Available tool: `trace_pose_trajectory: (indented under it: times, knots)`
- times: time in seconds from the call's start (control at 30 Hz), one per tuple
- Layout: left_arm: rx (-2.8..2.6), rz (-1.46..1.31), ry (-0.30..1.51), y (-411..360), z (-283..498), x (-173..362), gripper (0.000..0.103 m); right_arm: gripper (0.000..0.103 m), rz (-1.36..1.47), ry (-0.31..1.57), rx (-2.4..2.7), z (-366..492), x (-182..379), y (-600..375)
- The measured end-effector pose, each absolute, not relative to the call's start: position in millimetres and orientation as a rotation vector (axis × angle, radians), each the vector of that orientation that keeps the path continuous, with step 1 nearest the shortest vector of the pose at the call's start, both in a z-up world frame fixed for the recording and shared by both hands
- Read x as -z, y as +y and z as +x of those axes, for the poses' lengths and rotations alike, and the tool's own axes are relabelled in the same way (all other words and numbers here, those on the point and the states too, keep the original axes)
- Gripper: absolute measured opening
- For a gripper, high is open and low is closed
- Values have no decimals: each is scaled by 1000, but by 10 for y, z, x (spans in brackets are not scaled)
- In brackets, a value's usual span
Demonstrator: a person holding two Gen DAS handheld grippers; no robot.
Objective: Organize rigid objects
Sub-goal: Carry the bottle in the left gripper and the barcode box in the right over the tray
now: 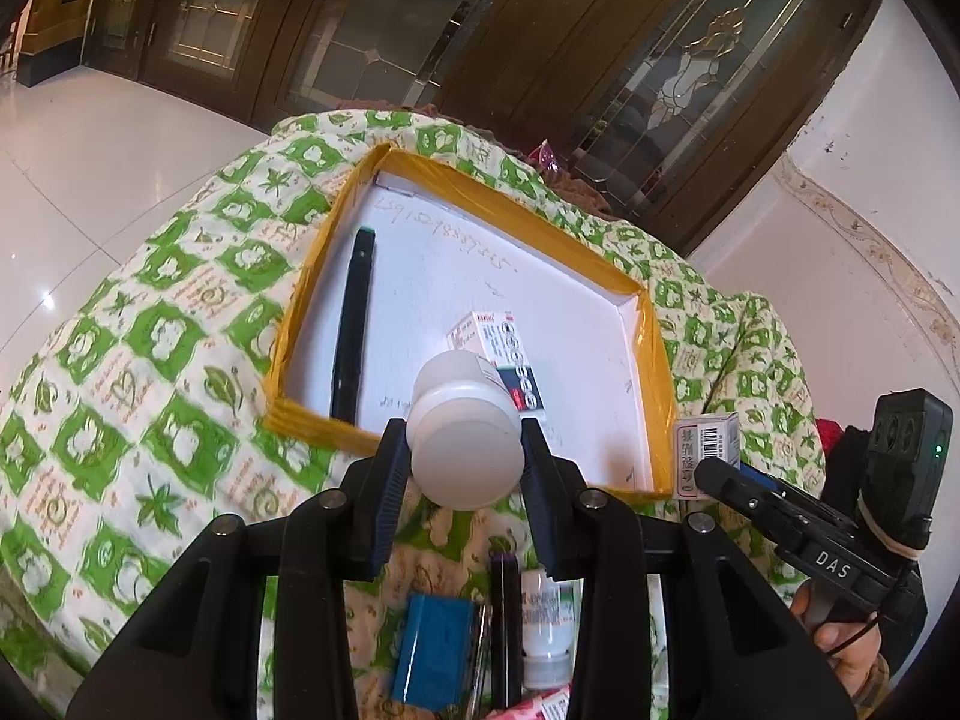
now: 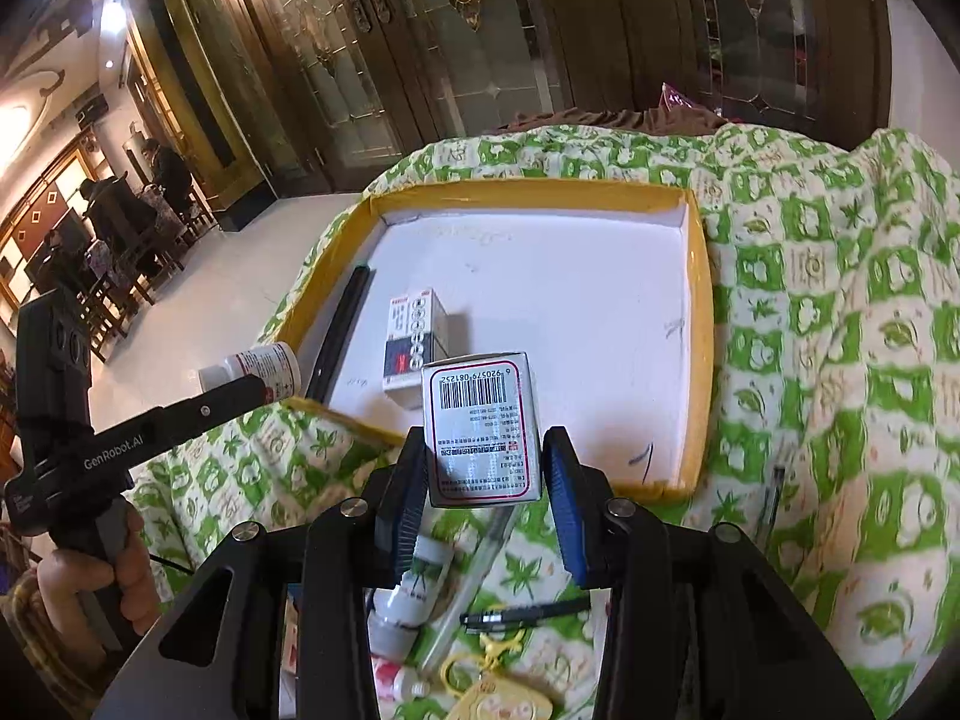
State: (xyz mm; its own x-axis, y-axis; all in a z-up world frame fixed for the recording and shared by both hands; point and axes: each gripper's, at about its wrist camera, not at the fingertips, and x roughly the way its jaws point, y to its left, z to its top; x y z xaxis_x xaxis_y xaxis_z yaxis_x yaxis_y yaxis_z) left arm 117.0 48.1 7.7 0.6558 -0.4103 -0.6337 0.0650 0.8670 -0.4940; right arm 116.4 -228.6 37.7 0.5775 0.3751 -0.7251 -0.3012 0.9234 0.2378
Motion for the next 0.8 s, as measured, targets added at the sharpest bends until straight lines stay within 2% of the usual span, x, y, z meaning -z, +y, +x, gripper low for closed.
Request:
trace_pose_trajectory:
  times: [0.47, 0.8]
  knots:
    - [256, -490, 797, 506, 1566, 77, 33, 34, 152, 905, -355, 1459, -225, -2397]
    - [253, -393, 828, 318, 1771, 261, 33, 34, 145, 952, -309, 1817, -16, -2290]
